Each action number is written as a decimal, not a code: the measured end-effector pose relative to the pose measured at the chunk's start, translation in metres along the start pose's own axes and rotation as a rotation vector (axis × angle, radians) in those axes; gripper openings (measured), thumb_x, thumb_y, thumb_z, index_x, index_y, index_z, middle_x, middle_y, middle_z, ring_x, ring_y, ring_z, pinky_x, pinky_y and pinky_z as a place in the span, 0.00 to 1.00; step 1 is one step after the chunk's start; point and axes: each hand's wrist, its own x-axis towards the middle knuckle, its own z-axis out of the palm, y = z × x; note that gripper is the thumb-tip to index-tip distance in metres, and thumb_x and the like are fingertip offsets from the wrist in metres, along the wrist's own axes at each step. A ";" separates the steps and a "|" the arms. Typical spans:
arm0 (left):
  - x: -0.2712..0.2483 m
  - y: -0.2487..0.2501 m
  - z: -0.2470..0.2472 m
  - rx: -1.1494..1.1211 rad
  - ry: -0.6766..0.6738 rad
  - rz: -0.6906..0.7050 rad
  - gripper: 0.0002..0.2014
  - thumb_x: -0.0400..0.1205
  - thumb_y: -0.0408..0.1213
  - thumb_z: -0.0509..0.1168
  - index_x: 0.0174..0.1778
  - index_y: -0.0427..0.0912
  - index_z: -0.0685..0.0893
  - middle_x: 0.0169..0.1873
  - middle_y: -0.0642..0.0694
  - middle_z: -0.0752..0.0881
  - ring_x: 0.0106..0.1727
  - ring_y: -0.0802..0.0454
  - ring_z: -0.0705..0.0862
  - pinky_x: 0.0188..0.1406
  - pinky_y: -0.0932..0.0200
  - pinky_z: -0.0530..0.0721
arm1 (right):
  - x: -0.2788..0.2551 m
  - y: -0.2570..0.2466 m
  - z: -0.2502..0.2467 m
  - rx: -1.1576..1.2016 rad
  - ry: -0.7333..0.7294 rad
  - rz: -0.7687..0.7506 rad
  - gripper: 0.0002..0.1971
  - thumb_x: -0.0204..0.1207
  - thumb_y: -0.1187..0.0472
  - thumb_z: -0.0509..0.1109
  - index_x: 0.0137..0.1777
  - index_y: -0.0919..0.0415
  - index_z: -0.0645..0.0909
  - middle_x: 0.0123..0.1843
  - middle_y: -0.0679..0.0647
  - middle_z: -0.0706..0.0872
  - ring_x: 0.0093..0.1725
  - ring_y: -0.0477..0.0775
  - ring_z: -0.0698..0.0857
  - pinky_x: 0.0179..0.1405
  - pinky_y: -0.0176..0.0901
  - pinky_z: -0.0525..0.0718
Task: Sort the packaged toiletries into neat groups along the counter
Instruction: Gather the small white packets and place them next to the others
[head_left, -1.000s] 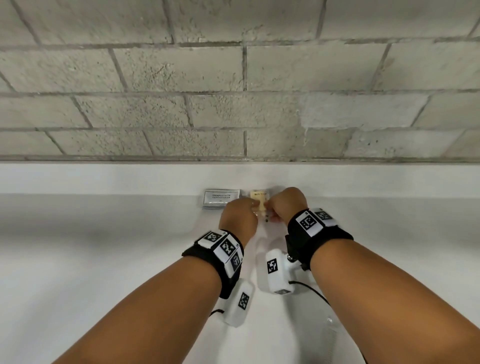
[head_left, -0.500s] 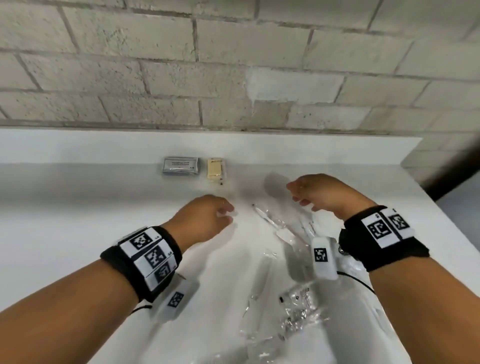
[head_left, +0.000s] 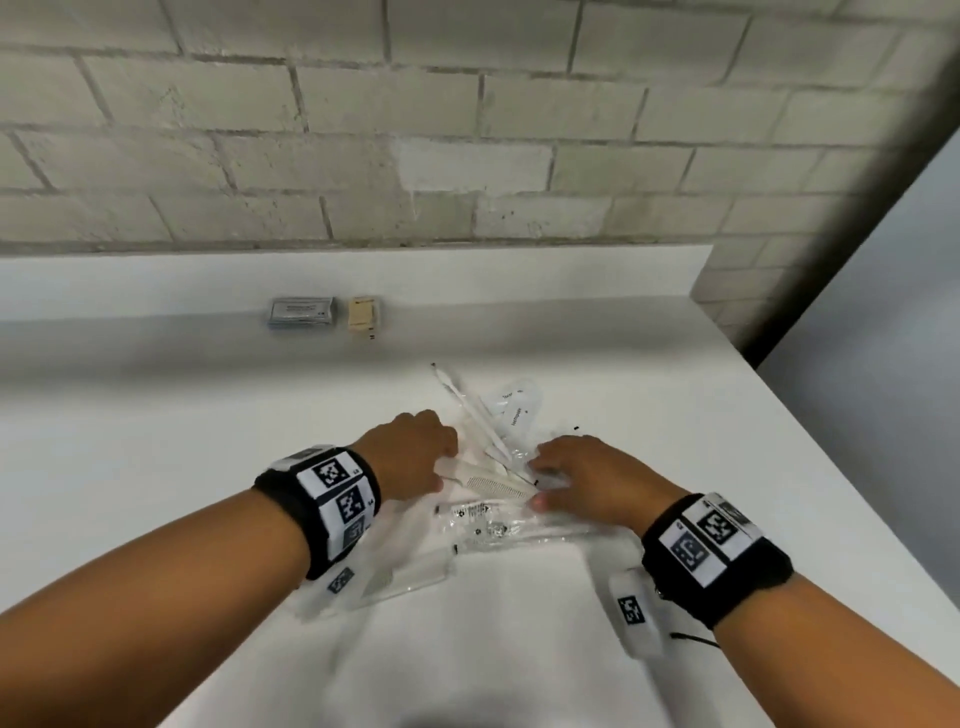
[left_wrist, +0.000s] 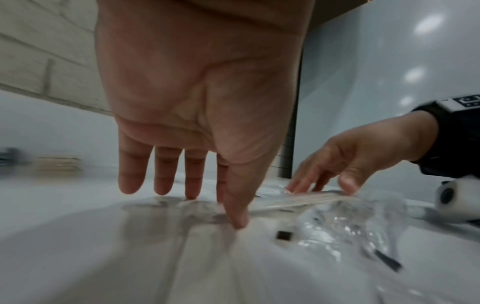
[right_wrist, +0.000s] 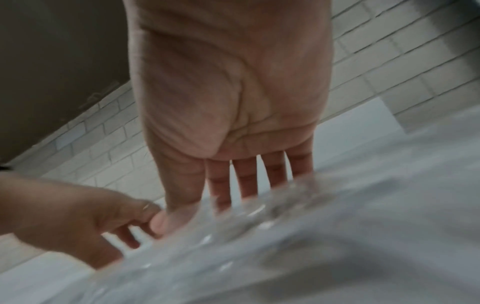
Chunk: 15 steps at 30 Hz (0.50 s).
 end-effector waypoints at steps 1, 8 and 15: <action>-0.006 -0.001 0.000 0.009 0.000 -0.045 0.17 0.79 0.43 0.66 0.64 0.52 0.77 0.64 0.48 0.75 0.61 0.47 0.77 0.54 0.54 0.78 | -0.005 0.009 -0.002 0.032 -0.019 -0.001 0.25 0.73 0.42 0.72 0.69 0.45 0.80 0.75 0.43 0.76 0.74 0.47 0.73 0.74 0.46 0.70; -0.025 0.025 0.003 0.099 0.127 -0.213 0.18 0.79 0.30 0.56 0.64 0.47 0.77 0.62 0.45 0.76 0.59 0.45 0.79 0.54 0.53 0.79 | 0.017 0.030 -0.026 -0.016 0.196 -0.093 0.16 0.83 0.60 0.61 0.66 0.49 0.83 0.68 0.48 0.83 0.67 0.51 0.81 0.66 0.43 0.76; 0.004 0.072 -0.002 -0.023 0.240 -0.223 0.21 0.78 0.28 0.56 0.66 0.47 0.78 0.63 0.45 0.77 0.61 0.44 0.78 0.56 0.53 0.79 | 0.061 0.011 -0.026 -0.394 0.081 -0.179 0.23 0.80 0.55 0.61 0.75 0.40 0.70 0.72 0.52 0.75 0.70 0.62 0.72 0.67 0.55 0.71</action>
